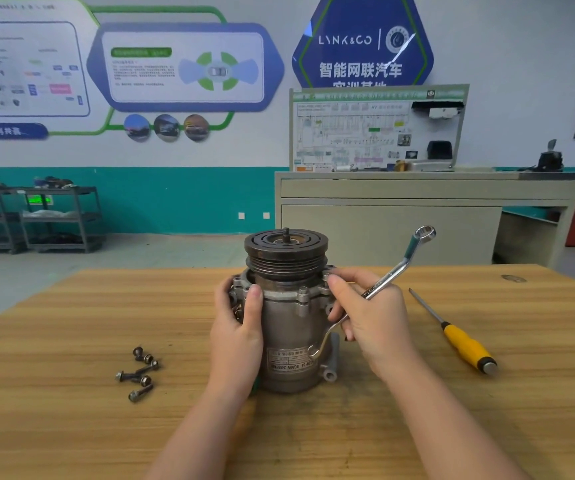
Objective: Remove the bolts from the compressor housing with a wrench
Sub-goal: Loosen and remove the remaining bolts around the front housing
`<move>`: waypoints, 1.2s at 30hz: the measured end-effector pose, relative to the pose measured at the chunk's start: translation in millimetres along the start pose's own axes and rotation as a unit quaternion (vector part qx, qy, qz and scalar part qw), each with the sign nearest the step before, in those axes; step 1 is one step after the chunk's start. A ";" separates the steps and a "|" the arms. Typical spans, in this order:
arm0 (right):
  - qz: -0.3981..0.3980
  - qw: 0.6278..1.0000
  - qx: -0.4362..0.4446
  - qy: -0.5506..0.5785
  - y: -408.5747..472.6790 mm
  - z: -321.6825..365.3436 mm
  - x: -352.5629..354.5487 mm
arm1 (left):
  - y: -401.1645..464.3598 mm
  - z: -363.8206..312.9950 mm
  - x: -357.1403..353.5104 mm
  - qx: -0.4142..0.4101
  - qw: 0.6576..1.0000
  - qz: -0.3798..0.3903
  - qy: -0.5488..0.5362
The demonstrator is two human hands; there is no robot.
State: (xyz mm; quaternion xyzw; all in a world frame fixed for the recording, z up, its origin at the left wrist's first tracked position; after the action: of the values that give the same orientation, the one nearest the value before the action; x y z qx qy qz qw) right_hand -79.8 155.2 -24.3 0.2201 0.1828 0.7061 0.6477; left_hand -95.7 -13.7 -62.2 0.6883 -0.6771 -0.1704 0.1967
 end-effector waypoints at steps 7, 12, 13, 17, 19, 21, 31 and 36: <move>0.009 1.000 -0.006 -0.008 2.0 -0.1 1.0 | -1.0 -2.2 -0.8 0.001 1.000 0.001 0.004; 0.032 0.999 -0.004 -0.015 3.3 -1.2 4.5 | -1.4 -2.6 -0.7 0.009 1.000 0.004 0.000; 0.036 0.999 -0.005 -0.007 3.7 -0.7 4.7 | -1.4 -2.5 -0.6 0.009 1.000 0.004 0.000; 0.038 0.999 -0.011 0.015 6.0 -1.2 4.9 | -0.7 -1.0 -0.4 -0.002 1.000 -0.003 0.005; 0.034 0.999 -0.009 0.016 6.3 -1.2 5.3 | -0.2 0.2 -0.1 -0.002 1.000 -0.004 0.008; 0.032 0.999 -0.007 0.019 6.3 -0.1 5.7 | 0.0 2.1 0.7 -0.003 1.000 -0.002 0.010; 0.086 0.991 0.010 0.101 2.2 16.3 2.8 | -12.5 -24.0 -2.3 -0.252 0.940 -0.084 0.213; 0.173 0.983 0.001 0.062 -6.1 8.7 -18.8 | -16.4 -27.4 -14.4 -0.295 0.924 -0.023 0.242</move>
State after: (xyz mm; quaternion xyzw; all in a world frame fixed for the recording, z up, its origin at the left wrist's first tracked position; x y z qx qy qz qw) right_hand -68.8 136.9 -21.8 0.2047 0.1828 0.8199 0.5025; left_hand -68.2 1.9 -47.2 0.6346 -0.5124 -0.1955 0.5446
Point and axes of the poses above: each hand's wrist, its own y-axis towards the middle knuckle, its own x-axis out of the back of the hand, z = x × y, the point moved 2 cm from there along y, towards the middle knuckle, and after that the axes turned 15 degrees about z, right-handed, at the moved point
